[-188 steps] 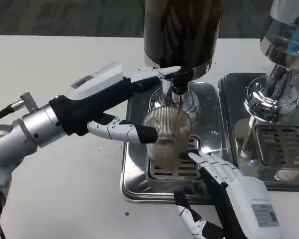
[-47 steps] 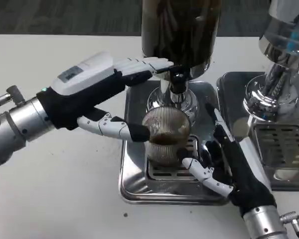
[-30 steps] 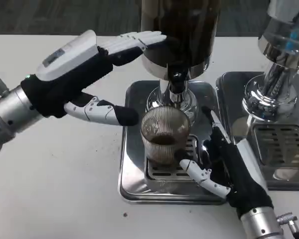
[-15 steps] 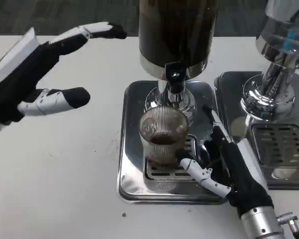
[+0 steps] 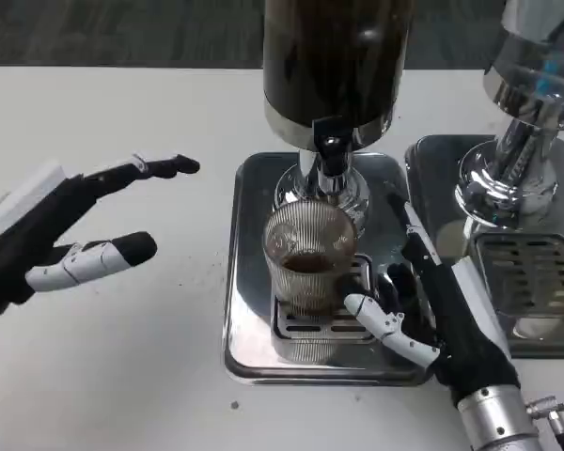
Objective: Grasp the cup under the faucet to collect the drink, then remove the cup.
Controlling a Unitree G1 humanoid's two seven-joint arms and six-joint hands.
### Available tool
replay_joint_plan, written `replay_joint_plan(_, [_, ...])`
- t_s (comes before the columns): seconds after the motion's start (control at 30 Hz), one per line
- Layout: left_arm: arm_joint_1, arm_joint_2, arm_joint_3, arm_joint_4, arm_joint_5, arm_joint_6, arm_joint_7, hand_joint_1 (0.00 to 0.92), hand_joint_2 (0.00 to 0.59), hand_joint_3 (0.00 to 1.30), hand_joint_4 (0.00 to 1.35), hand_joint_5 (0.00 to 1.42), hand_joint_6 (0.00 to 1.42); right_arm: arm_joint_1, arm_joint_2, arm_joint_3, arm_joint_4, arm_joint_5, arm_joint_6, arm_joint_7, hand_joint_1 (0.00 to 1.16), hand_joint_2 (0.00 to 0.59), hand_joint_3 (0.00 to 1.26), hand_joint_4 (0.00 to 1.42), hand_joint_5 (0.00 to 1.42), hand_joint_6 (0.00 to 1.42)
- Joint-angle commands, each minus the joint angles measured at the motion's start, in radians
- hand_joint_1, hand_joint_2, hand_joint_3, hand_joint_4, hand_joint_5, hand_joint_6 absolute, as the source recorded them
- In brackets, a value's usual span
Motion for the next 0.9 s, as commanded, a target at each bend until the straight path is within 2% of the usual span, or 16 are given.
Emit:
replay_joint_plan(0.03, [0.016, -0.008, -0.004, 0.032, 0.056, 0.014, 0.044, 0.000, 0.101, 0.26, 0.17, 0.18, 0.18, -0.012, -0.009, -0.005, 0.000, 0.001, 0.003, 0.014, 0.52, 0.231, 0.01, 0.00, 0.00, 0.07])
replay_joint_plan(0.47, [0.029, -0.012, -0.012, 0.068, 0.112, 0.032, 0.089, 0.005, 0.108, 0.27, 0.18, 0.18, 0.18, -0.067, -0.059, -0.007, 0.011, 0.041, -0.007, 0.124, 0.54, 0.210, 0.00, 0.00, 0.00, 0.02])
replay_joint_plan(0.9, [0.032, -0.009, -0.012, 0.076, 0.119, 0.040, 0.111, 0.009, 0.117, 0.29, 0.19, 0.18, 0.18, -0.082, -0.083, -0.021, 0.022, 0.107, -0.023, 0.230, 0.54, 0.208, 0.00, 0.00, 0.00, 0.02])
